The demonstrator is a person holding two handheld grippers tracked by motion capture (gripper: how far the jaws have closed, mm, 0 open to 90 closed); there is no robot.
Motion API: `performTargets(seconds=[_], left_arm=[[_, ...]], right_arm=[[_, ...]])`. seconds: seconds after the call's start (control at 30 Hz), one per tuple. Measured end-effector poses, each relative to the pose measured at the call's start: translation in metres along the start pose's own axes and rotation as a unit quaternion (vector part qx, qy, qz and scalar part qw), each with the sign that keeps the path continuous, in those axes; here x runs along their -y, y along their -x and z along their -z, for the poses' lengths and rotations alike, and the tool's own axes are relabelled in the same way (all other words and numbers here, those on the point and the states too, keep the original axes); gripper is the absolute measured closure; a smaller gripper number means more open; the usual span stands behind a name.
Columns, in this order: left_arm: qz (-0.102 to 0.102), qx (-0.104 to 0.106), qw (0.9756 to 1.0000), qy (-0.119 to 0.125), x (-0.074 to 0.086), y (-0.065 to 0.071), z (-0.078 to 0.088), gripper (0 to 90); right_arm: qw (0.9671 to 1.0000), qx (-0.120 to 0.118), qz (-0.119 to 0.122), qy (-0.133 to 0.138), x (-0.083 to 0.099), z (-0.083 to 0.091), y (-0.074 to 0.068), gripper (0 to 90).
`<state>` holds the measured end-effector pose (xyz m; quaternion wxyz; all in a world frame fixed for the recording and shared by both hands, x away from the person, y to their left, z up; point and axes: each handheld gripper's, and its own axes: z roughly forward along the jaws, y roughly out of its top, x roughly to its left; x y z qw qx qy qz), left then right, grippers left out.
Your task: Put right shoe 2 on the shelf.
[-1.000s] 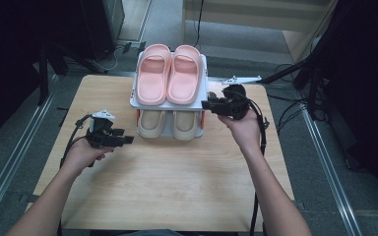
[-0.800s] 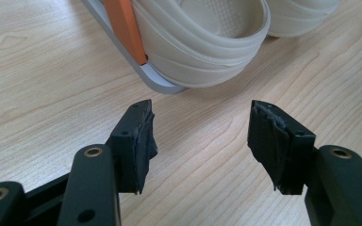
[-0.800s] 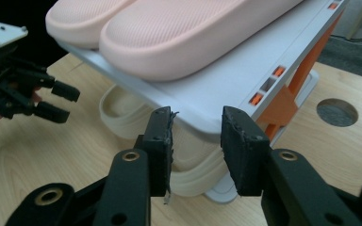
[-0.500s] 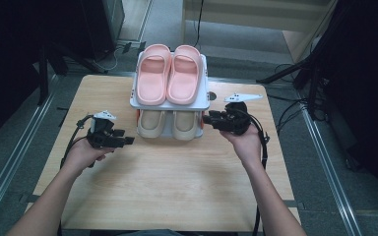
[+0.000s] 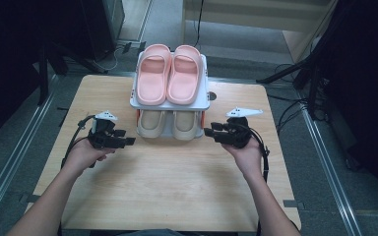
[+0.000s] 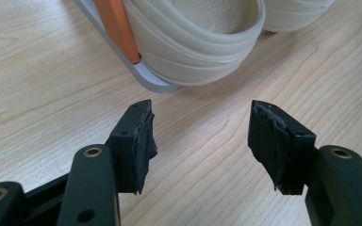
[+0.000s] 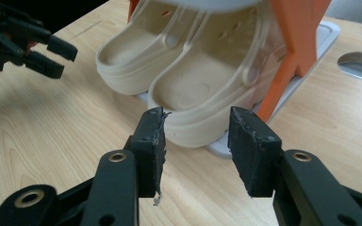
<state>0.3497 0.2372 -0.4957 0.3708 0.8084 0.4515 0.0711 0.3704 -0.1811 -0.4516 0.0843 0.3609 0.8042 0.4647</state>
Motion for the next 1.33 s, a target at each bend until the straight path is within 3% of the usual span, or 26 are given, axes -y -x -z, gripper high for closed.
performTargets(seconds=[0.33,0.6,1.17,1.33], left_arm=[[-0.008,0.004,1.0000,-0.001,-0.001,0.003,-0.002,40.9],[-0.011,0.013,0.9999,-0.001,-0.003,0.009,-0.004,39.9],[-0.027,0.027,0.9992,-0.008,-0.004,0.020,-0.008,36.1],[-0.054,0.001,0.9985,-0.010,-0.004,0.026,-0.011,35.4]], right_arm=[[0.9999,-0.013,0.006,-0.010,0.024,-0.003,-0.008,52.6],[0.9993,-0.029,0.019,-0.016,0.026,-0.010,-0.009,50.5],[0.9988,-0.027,0.022,-0.035,0.028,-0.018,-0.008,49.4],[0.9985,-0.030,0.024,-0.040,0.028,-0.020,-0.009,48.2]])
